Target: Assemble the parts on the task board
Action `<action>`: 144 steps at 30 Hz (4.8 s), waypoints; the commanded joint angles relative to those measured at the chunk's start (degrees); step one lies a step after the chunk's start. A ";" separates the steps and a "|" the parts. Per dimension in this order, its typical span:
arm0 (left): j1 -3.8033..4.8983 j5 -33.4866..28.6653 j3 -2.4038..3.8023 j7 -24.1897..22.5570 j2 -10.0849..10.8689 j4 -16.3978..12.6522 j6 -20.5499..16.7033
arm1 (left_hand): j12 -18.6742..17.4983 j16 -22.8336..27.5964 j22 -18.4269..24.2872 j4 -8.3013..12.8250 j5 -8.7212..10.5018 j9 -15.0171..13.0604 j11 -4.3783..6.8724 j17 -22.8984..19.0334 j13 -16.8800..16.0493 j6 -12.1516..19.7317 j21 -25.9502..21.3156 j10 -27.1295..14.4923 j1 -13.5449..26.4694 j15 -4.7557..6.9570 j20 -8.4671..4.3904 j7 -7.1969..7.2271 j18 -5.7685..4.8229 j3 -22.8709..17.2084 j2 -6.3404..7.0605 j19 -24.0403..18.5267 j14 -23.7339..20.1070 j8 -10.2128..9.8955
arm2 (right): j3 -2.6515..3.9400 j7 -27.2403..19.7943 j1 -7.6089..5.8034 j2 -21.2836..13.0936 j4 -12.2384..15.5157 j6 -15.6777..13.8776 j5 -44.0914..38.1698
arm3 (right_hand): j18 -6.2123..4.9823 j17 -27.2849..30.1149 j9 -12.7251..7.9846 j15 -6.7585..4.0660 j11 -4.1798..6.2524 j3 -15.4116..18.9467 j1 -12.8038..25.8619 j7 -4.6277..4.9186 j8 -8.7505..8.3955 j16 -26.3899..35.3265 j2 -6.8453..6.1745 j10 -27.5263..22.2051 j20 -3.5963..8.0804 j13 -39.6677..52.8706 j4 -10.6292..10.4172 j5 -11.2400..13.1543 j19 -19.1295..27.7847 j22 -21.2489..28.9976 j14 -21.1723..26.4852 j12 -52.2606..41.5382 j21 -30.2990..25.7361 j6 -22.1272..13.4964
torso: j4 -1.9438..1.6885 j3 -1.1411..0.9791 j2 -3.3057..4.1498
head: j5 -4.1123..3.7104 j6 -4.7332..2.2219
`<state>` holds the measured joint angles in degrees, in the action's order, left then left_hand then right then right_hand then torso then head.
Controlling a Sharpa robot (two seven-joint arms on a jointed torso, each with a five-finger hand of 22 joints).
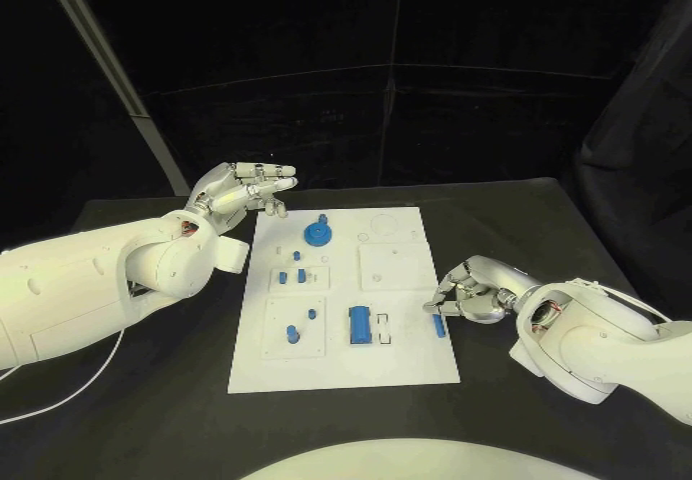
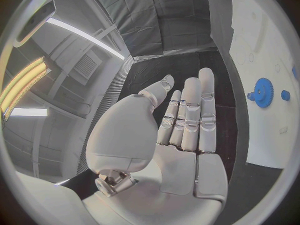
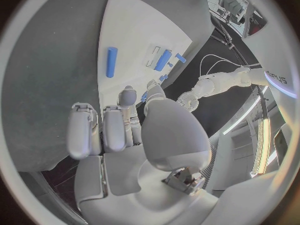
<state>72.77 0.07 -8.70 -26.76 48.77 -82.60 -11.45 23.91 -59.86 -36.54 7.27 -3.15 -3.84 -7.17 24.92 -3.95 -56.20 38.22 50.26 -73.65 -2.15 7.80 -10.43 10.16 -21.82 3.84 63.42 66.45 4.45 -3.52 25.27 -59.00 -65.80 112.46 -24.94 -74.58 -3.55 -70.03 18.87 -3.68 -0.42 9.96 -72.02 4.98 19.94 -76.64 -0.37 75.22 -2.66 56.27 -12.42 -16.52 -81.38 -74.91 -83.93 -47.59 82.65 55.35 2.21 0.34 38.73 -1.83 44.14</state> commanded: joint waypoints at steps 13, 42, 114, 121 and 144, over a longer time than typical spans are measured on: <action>0.06 -0.14 0.03 -0.11 -0.04 -0.01 0.82 | 0.17 0.15 0.07 -0.03 0.23 0.03 0.03 -0.07 0.07 0.20 -0.26 -0.55 -0.06 -0.04 0.10 0.02 0.33 0.37 -0.40 -0.36 -0.37 -0.23 | -0.01 7.76 -0.03 1.24 -2.17 11.37 -9.97 | 0.18 0.07 -0.02 0.18 0.06 0.94 -0.62 -0.11 -0.29 0.33 0.14 -0.06 -0.30 -0.26 -0.14 -1.09 0.08 -0.57 -2.64 0.66 -0.27 1.13 | 0.06 0.00 -0.05 | -0.23 0.16; 0.02 -0.14 0.03 -0.05 0.08 -0.01 0.95 | 0.17 0.15 0.07 -0.03 0.23 0.03 0.03 -0.07 0.07 0.20 -0.26 -0.55 -0.06 -0.04 0.10 0.02 0.33 0.37 -0.40 -0.36 -0.37 -0.23 | -0.04 10.87 0.06 6.91 -5.23 17.00 -17.85 | 0.19 0.04 0.22 -0.17 0.43 -0.03 -8.12 -0.36 -1.06 0.68 1.59 -0.22 0.08 -0.93 3.83 3.68 0.13 -0.61 -2.60 2.44 -0.42 2.14 | 0.03 0.01 -0.08 | 0.08 0.62; -0.10 -0.14 0.02 0.23 0.21 -0.34 1.05 | 0.46 0.08 0.24 -0.04 0.23 0.02 0.02 -0.25 0.06 0.20 -0.47 -0.80 -0.16 -0.06 0.13 0.01 0.34 0.71 -0.55 -0.29 -0.44 -0.19 | -0.02 9.84 0.09 13.80 -4.05 6.26 5.15 | 0.56 -2.84 -1.45 -0.53 0.92 -14.28 -2.38 -0.99 -5.59 -1.00 -1.77 2.00 0.37 0.90 -1.68 -7.35 -1.05 -2.52 -3.18 1.57 0.54 6.41 | 0.04 -0.02 -0.03 | 1.39 1.39; -0.10 -0.14 0.02 0.28 0.28 -0.44 1.02 | 0.56 0.04 0.30 -0.03 0.22 0.03 0.01 -0.32 0.06 0.24 -0.54 -0.93 -0.21 -0.07 0.13 0.00 0.34 0.84 -0.59 -0.26 -0.48 -0.20 | -0.02 10.89 0.09 14.40 -5.03 7.52 3.63 | 0.56 -2.88 -1.35 -0.58 0.96 -14.14 -1.28 -1.04 -5.62 -1.02 -1.95 2.10 0.44 0.86 -2.22 -7.15 -1.06 -2.55 -3.18 1.72 0.55 6.87 | 0.00 0.02 -0.04 | 1.40 1.47; -0.09 -0.14 0.02 0.46 0.40 -0.49 1.04 | 0.60 0.03 0.32 0.00 0.23 0.03 0.00 -0.35 0.06 0.29 -0.58 -1.01 -0.24 -0.07 0.14 -0.01 0.34 0.91 -0.57 -0.25 -0.49 -0.22 | -0.02 11.15 0.09 15.71 -5.67 9.35 1.19 | 0.58 -3.13 -0.96 -0.69 1.06 -12.72 1.56 -1.22 -5.75 -1.15 -2.66 2.61 0.56 1.50 -3.47 -8.31 -1.07 -2.64 -3.18 1.25 0.57 7.84 | 0.11 -0.02 -0.06 | 1.43 1.71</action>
<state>72.61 0.07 -8.73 -26.21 49.14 -82.97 -10.96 24.18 -59.86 -36.29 7.27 -3.15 -3.84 -7.17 24.66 -3.95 -56.20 37.95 49.65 -73.88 -2.15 7.80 -10.42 10.15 -21.36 3.61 63.42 66.45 4.45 -3.54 36.74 -58.84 -50.22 106.56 -16.49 -72.81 -3.55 -73.08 17.83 -4.10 0.51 -3.02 -71.09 3.83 14.41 -77.52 -3.08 77.40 -2.23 57.69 -15.77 -24.50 -82.23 -74.90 -83.94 -46.12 82.92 62.72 2.27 0.31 38.67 -0.32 45.82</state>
